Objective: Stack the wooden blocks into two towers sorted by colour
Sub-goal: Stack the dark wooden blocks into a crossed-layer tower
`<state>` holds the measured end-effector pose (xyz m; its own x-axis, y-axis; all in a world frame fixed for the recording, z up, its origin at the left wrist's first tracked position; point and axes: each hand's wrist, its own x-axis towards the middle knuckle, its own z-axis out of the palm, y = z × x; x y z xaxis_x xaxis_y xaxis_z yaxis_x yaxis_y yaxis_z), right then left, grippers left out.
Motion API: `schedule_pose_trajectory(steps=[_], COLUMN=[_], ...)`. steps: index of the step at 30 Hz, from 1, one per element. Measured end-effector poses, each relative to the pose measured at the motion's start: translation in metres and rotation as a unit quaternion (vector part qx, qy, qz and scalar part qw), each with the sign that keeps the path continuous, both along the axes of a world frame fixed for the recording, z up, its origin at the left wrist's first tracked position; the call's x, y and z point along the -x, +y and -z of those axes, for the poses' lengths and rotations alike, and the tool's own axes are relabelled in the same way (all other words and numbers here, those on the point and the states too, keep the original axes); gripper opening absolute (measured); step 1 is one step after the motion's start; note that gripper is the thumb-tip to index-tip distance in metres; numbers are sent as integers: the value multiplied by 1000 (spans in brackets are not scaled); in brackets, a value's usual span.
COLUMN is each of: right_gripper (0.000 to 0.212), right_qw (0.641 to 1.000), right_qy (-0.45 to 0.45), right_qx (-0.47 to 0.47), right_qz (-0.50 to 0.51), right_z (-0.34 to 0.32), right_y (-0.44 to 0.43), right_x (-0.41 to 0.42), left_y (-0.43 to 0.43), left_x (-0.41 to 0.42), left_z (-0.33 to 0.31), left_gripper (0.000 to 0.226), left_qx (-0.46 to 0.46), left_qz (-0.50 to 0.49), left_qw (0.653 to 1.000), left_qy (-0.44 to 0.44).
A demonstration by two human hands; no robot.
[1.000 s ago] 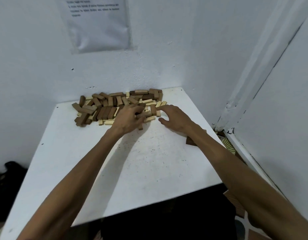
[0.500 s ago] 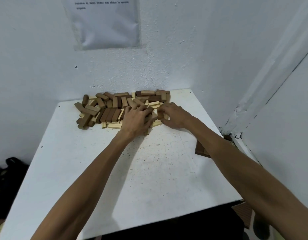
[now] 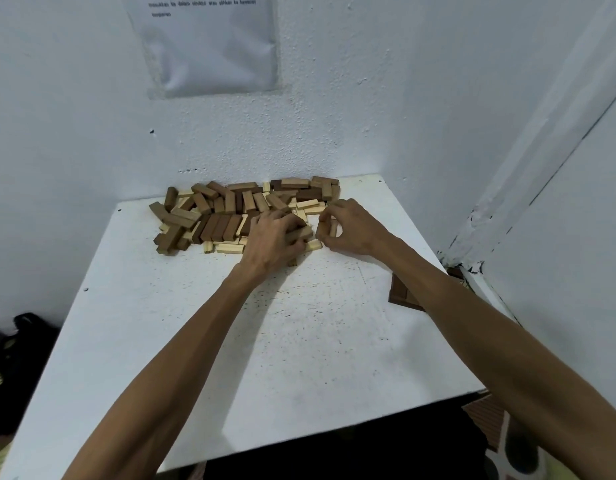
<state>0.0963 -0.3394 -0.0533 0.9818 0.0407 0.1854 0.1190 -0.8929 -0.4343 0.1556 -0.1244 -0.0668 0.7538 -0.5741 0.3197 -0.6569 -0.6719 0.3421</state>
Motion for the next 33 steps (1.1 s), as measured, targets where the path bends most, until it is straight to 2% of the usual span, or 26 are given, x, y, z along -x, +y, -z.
schedule_pose_trajectory(steps=[3,10,13,21,25,29,33], right_gripper=[36,28,23,30,37,30,24], right_qw=[1000,998,998,999,999,999,998], right_qy=[-10,-40,-36,-10,1,-11,-13], right_qx=[-10,-45,-47,-50,-50,-40,-52], right_qz=[7,24,19,5,-11,-5,9], right_z=[-6,-17,-13,18,21,25,25], right_y=[1,39,56,67,64,64,70], right_x=[14,98,135,179,184,180,173], left_y=[7,31,47,71,80,88,83], left_x=[9,64,95,141,153,167,170], left_z=[-1,-12,-5,21,27,31,32], left_gripper=[36,30,30,17,30,54,66], left_qx=[49,128,126,122,123,78,36], left_qz=[22,39,29,-16,-30,-48,-58], left_qw=[998,988,988,988,990,995,998], left_qy=[31,75,85,92,57,29,16])
